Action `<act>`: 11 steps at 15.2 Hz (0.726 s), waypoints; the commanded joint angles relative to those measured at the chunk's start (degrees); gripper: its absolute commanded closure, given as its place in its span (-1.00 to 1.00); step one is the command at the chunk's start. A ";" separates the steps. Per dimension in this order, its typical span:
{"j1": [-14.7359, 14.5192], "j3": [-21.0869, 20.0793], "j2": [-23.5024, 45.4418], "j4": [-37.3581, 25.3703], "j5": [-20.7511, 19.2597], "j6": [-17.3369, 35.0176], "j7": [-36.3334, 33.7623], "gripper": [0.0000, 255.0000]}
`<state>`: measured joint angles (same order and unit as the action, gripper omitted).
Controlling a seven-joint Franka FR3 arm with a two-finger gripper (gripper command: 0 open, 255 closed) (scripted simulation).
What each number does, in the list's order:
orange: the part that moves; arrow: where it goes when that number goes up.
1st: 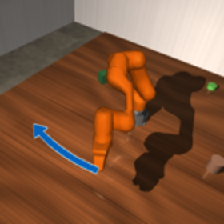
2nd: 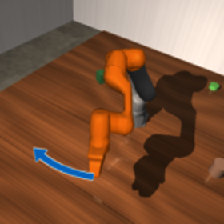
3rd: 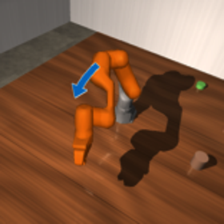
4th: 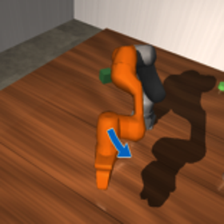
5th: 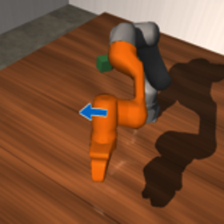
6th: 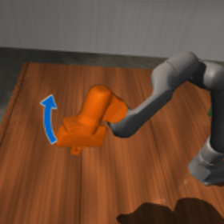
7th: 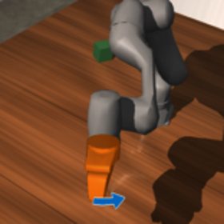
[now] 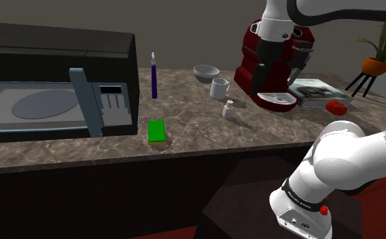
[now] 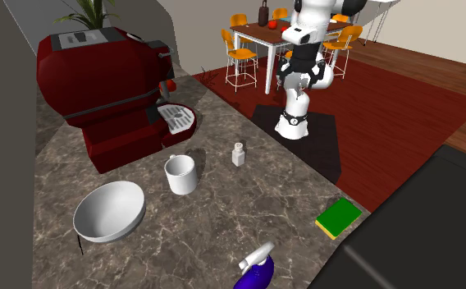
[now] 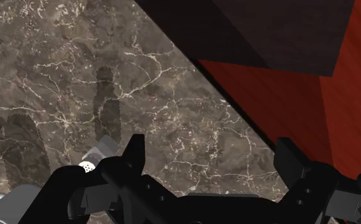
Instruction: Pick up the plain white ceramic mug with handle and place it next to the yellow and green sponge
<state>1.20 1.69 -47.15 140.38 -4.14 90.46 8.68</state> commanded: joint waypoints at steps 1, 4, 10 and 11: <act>0.00 0.00 0.00 0.00 0.00 0.00 0.00 -1.00; 0.84 2.65 5.21 -1.04 -1.59 4.32 2.45 -1.00; 2.03 7.62 16.80 -5.19 -3.35 12.10 7.34 -1.00; 2.15 8.41 18.84 -6.15 -3.44 13.25 8.17 -1.00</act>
<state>3.18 9.24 -30.29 135.17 -7.39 102.54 15.91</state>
